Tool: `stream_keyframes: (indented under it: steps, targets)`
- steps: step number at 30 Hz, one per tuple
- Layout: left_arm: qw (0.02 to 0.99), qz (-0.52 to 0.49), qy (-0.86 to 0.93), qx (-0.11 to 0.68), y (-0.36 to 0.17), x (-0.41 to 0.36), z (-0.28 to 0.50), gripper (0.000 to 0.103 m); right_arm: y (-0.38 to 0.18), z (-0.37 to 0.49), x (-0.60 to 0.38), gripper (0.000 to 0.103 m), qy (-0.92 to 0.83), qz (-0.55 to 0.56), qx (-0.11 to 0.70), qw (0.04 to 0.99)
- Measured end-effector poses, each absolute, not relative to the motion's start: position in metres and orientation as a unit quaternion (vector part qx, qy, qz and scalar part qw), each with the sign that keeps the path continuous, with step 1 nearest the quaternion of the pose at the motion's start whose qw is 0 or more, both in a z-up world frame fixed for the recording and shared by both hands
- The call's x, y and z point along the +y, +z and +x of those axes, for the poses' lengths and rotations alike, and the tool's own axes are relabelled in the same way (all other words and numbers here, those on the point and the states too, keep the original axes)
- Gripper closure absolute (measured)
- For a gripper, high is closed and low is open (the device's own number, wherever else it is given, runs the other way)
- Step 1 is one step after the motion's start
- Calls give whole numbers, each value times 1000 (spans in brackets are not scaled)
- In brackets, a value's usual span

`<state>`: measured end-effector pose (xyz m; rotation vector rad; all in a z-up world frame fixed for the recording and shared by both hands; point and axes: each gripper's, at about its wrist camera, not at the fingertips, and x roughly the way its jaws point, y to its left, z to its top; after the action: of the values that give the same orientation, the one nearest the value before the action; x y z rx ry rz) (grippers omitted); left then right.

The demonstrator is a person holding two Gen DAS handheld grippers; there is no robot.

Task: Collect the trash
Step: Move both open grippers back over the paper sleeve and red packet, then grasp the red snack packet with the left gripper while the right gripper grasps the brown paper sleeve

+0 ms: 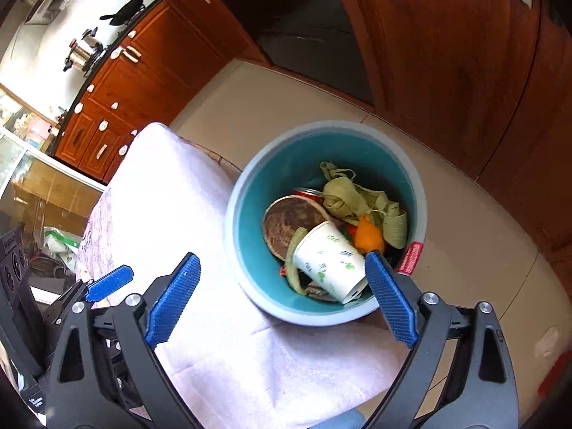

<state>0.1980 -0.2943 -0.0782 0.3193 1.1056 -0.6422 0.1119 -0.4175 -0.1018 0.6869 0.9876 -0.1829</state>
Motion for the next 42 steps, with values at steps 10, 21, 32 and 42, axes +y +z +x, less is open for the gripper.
stream_keyframes:
  steps: [10, 21, 32, 42]
  targets:
    - [813, 131, -268, 500, -58, -221, 187, 7, -77, 117, -358, 13, -48, 295, 471, 830]
    - [845, 83, -164, 502, -46, -64, 201, 6, -68, 163, -234, 13, 52, 219, 509, 831]
    - [859, 64, -55, 505, -55, 92, 213, 6, -74, 209, -101, 13, 132, 82, 535, 830]
    - [851, 6, -33, 525, -81, 162, 240, 6, -97, 261, -17, 13, 163, 17, 558, 814]
